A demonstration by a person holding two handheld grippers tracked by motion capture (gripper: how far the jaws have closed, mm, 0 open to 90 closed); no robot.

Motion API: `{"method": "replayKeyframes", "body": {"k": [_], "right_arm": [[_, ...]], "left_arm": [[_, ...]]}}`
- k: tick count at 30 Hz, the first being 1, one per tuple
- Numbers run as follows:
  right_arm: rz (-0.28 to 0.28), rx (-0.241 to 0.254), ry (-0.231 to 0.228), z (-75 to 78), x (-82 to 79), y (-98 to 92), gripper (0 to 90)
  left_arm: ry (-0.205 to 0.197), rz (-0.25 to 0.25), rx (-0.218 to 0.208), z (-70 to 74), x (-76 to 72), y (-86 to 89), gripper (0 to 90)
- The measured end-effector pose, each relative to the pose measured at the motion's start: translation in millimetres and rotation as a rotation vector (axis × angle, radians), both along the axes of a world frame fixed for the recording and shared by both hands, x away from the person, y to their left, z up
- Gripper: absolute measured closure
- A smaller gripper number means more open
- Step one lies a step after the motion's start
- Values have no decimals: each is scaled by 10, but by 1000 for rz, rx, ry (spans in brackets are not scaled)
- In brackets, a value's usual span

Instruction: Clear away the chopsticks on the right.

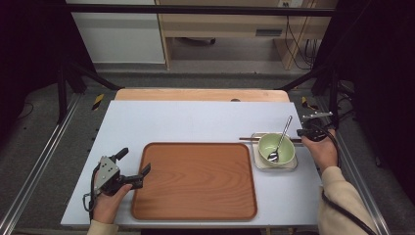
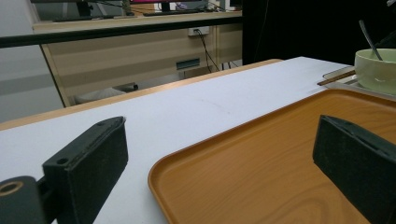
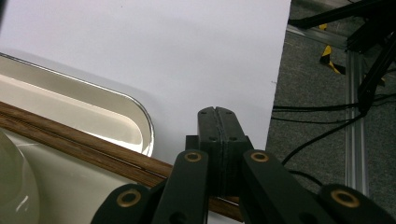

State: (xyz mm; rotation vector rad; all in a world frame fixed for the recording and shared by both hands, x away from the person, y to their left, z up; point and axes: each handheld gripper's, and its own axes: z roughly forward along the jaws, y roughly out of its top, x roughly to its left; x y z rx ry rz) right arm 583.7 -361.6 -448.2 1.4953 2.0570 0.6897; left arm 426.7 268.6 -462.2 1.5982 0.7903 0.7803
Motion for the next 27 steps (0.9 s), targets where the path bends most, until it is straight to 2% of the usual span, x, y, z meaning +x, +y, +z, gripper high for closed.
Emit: {"method": "replayKeyframes", "body": {"k": [8,16,19,27], "right_arm": [[23,-3,25,-23,-22,-6,900],[73,-10,44,14,-73,29,900],[99,-10,62,28,-99,38,900],[122,-1,98,48,-200,60,900]], "left_arm": [[3,-1,5,-9,4,-5,29],[2,2,3,-10,6,2,29],[4,1,6,-14,10,3,29],[2,10,7,-11,7,22,30]]}}
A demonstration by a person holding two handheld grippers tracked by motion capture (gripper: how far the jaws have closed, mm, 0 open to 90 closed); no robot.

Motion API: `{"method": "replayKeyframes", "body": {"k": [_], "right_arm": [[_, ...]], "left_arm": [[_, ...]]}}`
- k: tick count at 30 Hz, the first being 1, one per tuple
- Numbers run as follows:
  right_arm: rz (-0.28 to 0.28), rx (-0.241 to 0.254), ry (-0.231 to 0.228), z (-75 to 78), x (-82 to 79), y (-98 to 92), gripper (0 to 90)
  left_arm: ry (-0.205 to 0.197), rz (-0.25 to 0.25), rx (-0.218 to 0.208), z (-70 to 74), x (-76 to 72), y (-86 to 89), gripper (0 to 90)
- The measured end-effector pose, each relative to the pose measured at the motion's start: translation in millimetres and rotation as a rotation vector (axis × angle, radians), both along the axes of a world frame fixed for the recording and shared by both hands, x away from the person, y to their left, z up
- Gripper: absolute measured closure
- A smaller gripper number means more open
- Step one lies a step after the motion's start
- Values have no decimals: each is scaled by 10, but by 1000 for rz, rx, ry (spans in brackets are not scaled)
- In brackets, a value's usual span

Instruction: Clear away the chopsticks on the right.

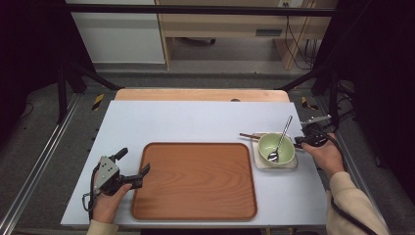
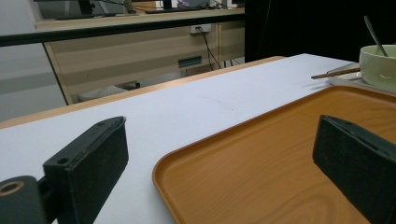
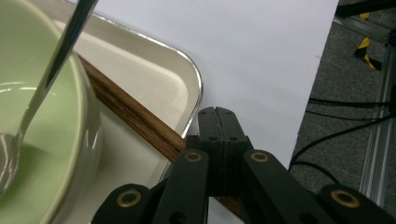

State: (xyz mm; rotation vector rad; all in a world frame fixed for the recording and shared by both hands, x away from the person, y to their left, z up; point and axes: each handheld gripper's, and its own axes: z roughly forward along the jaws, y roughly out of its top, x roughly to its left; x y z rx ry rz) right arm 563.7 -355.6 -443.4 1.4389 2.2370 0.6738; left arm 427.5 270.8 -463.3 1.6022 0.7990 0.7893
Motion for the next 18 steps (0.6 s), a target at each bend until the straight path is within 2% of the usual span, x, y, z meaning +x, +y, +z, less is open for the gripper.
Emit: {"method": "replayKeyframes", "body": {"k": [6,18], "right_arm": [[9,3,-8,29,-37,-5,900],[14,19,16,37,-88,-24,900]], "left_arm": [[-2,4,1,0,3,5,30],[0,4,-9,-4,12,19,30]]}}
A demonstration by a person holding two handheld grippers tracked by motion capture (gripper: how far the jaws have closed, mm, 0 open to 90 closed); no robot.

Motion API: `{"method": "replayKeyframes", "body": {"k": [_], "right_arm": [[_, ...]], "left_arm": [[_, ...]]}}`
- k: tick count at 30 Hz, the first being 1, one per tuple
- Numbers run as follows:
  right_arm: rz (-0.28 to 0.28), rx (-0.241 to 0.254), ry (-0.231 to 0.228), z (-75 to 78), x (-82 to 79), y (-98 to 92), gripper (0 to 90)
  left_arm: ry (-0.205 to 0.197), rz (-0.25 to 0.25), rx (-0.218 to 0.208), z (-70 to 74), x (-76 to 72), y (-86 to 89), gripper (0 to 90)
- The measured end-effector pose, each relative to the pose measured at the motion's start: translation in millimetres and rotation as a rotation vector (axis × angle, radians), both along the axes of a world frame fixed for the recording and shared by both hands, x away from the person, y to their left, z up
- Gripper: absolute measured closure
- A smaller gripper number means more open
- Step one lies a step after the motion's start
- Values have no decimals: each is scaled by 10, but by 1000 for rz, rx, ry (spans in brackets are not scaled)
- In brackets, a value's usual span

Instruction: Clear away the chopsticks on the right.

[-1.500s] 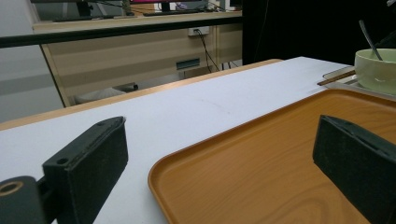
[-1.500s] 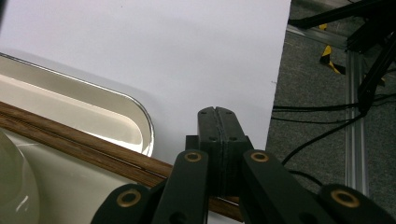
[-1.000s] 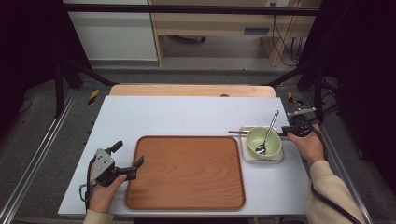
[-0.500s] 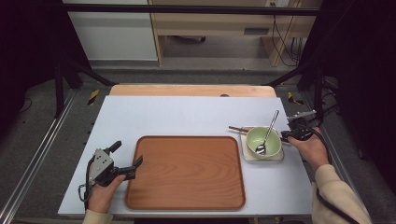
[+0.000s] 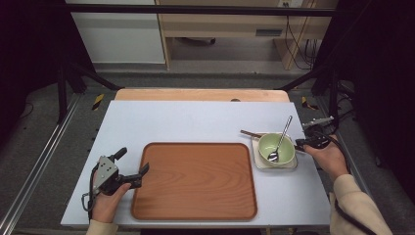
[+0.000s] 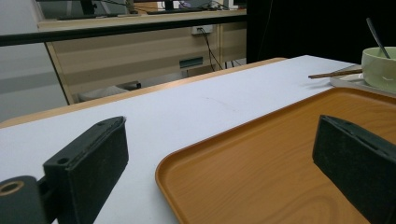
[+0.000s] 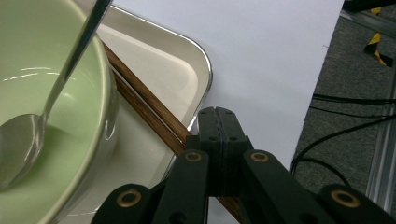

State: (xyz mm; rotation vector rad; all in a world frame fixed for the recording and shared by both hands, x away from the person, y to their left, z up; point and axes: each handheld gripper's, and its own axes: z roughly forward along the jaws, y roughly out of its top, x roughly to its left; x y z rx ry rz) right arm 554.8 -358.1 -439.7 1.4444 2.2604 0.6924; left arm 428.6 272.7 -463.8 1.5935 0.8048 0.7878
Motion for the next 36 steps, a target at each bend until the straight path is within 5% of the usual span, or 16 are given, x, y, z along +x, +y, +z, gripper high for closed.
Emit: {"method": "replayKeyframes", "body": {"k": [16,36], "right_arm": [[-1,22,-27,44,-19,-11,900],[46,-48,-40,259,-142,-126,802]], "left_arm": [[-8,-1,4,6,-2,11,30],[-13,1,6,12,-5,14,29]]}}
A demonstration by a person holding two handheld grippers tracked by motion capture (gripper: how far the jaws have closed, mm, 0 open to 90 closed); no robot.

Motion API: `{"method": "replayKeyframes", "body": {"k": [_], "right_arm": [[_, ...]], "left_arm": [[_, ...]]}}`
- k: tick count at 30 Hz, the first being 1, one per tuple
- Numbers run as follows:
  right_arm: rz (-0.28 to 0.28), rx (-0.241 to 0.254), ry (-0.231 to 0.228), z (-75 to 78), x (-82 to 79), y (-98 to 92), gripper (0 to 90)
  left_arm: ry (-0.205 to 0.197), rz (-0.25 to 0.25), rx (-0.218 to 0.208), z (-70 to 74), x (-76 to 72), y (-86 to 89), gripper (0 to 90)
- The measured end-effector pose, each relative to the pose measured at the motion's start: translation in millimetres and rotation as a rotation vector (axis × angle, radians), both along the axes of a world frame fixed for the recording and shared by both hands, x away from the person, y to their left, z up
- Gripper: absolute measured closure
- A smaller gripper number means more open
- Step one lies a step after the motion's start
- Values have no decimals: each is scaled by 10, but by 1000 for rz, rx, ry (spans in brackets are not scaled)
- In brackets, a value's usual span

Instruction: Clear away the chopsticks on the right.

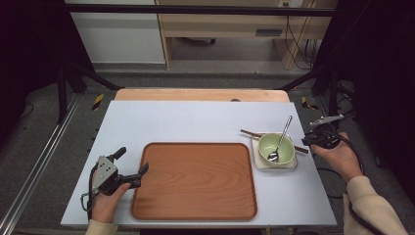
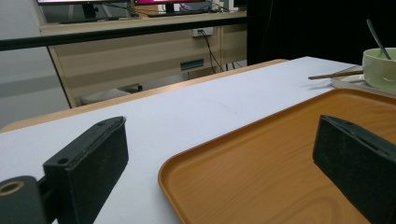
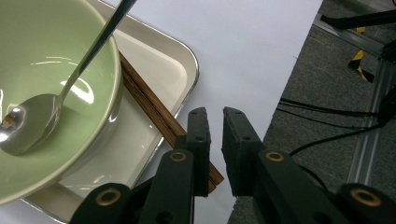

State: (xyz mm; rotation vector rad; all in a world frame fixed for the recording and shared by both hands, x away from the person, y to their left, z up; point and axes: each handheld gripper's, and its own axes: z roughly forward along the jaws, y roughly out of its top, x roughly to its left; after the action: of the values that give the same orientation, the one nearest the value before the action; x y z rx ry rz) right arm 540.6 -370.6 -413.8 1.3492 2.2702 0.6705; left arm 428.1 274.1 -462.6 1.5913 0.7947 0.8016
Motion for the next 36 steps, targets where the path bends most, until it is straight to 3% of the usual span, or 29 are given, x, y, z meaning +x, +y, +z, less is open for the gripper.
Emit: {"method": "replayKeyframes", "body": {"k": [7,10,17,27,36], "right_arm": [[17,-27,9,63,-21,-12,736],[26,-62,-8,95,-30,-25,681],[32,-96,-17,141,-45,-79,648],[62,-131,14,168,-35,-120,587],[88,-132,27,121,-30,-103,693]], "left_arm": [[-1,2,2,1,0,5,29],[-2,2,4,1,-1,1,29],[-3,2,5,2,-2,0,29],[-4,4,4,2,-3,2,28],[-2,3,3,-3,1,1,29]]}}
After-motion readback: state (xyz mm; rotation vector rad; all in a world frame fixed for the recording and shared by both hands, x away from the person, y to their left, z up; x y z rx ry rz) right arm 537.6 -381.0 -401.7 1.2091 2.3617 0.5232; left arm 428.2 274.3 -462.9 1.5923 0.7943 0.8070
